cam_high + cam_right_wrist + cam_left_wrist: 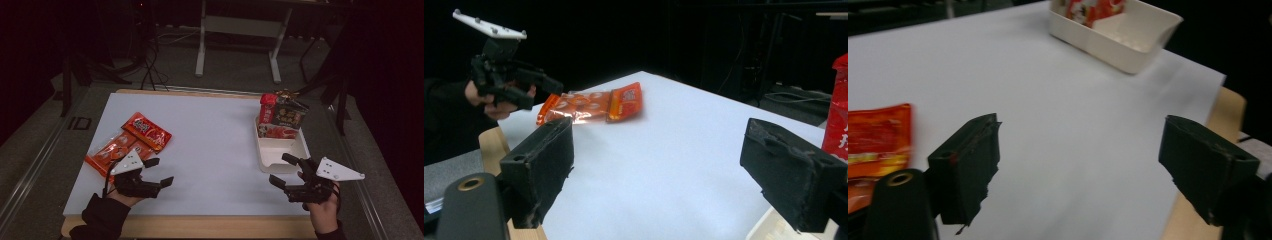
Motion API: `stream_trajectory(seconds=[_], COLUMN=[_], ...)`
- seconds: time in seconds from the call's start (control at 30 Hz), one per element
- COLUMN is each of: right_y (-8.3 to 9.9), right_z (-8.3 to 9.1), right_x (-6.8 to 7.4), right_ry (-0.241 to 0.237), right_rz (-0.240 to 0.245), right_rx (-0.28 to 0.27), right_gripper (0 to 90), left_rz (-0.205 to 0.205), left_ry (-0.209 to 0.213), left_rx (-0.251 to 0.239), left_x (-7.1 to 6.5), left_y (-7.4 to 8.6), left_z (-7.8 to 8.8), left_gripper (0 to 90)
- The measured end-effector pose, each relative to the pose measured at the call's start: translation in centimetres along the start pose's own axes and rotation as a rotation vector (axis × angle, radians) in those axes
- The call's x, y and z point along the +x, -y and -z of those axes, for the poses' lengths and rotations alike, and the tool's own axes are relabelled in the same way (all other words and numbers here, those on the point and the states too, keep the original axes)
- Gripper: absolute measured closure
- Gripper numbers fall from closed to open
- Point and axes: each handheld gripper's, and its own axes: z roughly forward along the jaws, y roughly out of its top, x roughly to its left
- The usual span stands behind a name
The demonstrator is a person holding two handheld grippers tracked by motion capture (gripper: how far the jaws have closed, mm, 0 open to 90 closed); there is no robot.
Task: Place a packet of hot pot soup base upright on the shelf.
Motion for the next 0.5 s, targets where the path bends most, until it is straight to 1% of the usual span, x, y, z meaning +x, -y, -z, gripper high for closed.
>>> stream_trajectory(seconds=[0.03,0.07,0.13,0.17,0.2,0.27,0.3,0.33,0.37,0.4,0.43,0.5], right_y=[0.0,0.0,0.0,0.0,0.0,0.0,0.0,0.0,0.1,0.1,0.1,0.1], right_z=[0.0,-0.1,-0.1,-0.1,-0.2,-0.2,-0.3,-0.3,-0.4,-0.5,-0.5,-0.6], right_x=[0.0,0.0,0.1,0.1,0.1,0.1,0.2,0.2,0.2,0.2,0.3,0.3], right_ry=[0.002,-0.001,0.0,0.001,0.001,-0.001,0.004,0.002,-0.006,-0.008,-0.006,-0.011], right_rz=[0.0,-0.002,-0.01,-0.009,-0.007,-0.004,0.001,0.002,-0.006,-0.004,0.001,0.003], right_rx=[0.001,0.003,0.001,0.004,0.001,-0.001,0.002,0.003,0.004,0.006,0.007,0.01], right_gripper=[14.0,14.0,14.0,14.0,14.0,14.0,14.0,14.1,14.0,14.0,14.0,14.0], left_rz=[0.002,0.005,0.017,0.021,0.018,0.026,0.028,0.028,0.029,0.026,0.022,0.033], left_ry=[-0.008,-0.025,-0.051,-0.063,-0.07,-0.117,-0.131,-0.168,-0.179,-0.192,-0.221,-0.231], left_rx=[-0.01,-0.016,-0.03,-0.037,-0.036,-0.035,-0.033,-0.024,-0.013,-0.009,-0.005,-0.012], left_x=[0.4,0.7,1.5,2.0,2.3,3.3,3.6,4.1,4.5,4.8,5.1,6.0], left_y=[0.0,0.0,-0.1,0.0,0.0,0.0,0.0,0.0,0.0,0.0,0.0,0.0], left_z=[0.3,0.6,1.1,1.4,1.6,2.1,2.2,2.3,2.4,2.5,2.6,3.0], left_gripper=[19.7,21.4,21.5,23.0,26.6,30.4,35.5,36.5,38.7,43.0,46.0,58.6])
